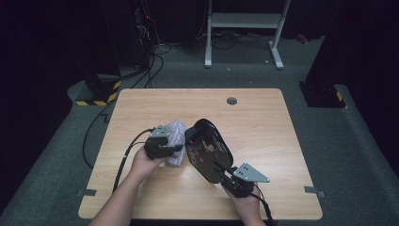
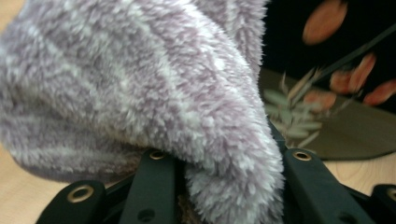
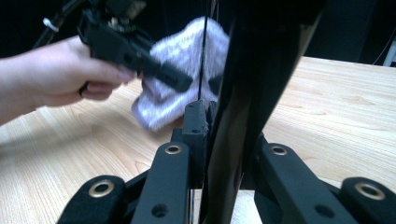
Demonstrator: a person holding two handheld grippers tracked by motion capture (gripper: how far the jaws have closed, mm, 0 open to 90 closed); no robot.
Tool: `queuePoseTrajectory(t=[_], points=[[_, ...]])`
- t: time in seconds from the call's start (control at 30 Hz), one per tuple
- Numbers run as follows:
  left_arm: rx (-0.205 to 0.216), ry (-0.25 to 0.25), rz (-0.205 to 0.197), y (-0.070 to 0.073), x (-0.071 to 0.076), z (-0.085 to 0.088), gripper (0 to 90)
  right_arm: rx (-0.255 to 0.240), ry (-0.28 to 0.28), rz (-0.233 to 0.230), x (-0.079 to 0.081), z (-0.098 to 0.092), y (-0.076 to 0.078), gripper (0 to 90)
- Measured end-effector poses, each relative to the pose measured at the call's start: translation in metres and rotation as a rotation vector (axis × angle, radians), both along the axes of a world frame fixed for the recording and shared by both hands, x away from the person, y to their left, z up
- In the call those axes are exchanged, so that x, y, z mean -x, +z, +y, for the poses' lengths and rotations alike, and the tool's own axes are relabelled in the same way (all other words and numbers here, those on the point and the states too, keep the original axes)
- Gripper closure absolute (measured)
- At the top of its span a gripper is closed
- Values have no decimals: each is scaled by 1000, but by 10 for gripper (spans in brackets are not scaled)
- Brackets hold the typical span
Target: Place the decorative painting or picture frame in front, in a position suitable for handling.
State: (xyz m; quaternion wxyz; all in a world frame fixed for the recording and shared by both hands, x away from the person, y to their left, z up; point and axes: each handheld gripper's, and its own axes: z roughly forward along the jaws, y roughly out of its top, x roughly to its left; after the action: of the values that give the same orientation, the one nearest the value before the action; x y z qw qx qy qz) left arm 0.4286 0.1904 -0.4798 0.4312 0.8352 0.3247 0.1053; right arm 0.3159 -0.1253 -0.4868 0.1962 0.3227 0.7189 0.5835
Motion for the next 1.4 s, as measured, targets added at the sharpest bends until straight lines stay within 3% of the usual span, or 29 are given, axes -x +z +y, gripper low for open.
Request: queuePoseTrajectory(t=[0.2,0.37,0.47,0.57,0.63,0.73,1.03,1.2,1.3,1.4], points=[[8,-30,55,-18,4,-3,674,1,-1,0,0,0,0,792],[-43,-58,71,-31,10,-9,675,0,0,1,0,0,0,793],[-48,-62,67,-34,12,-10,676,2,-1,0,0,0,0,793],[-38,-53,66,-31,11,-9,676,2,-1,0,0,0,0,793],[-4,-41,68,-28,10,-5,677,4,-2,0,0,0,0,792],[56,-12,43,-18,7,2,677,4,-3,0,0,0,0,793],[92,12,-74,38,3,6,673,3,-3,5,0,1,0,794],[132,-6,-135,65,5,3,672,3,-2,3,0,1,0,794],[138,-27,-155,75,6,0,671,3,-2,3,0,1,0,793],[99,-40,-161,75,4,-5,671,3,-2,3,0,1,0,792]])
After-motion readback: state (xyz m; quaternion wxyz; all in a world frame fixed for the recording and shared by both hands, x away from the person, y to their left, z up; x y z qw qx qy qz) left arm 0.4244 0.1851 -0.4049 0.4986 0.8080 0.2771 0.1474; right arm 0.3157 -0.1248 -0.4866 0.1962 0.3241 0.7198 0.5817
